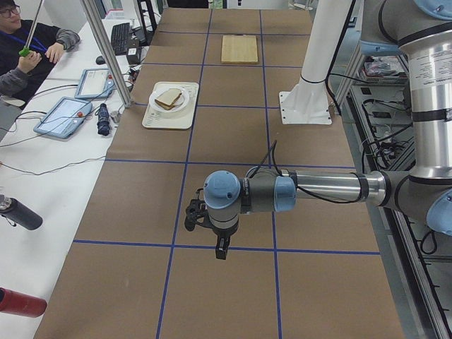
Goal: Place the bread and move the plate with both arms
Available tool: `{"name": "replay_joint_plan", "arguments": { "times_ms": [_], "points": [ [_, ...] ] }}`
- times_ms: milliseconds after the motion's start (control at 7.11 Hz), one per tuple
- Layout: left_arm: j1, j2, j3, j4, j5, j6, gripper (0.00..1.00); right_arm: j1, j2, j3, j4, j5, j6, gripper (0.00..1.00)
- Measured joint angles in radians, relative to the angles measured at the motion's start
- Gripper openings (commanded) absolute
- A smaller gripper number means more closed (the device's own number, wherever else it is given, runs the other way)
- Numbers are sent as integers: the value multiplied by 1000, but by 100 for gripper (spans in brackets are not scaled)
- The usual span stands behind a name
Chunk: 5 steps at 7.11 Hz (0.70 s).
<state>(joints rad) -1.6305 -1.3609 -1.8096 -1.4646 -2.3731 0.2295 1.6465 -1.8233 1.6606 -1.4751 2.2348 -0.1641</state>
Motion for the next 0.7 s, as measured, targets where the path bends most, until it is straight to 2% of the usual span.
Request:
{"name": "replay_joint_plan", "arguments": {
  "times_ms": [704],
  "points": [
    [0,21,3,4,6,-1,98,4,-4,2,1,-4,6,100]
  ]
}}
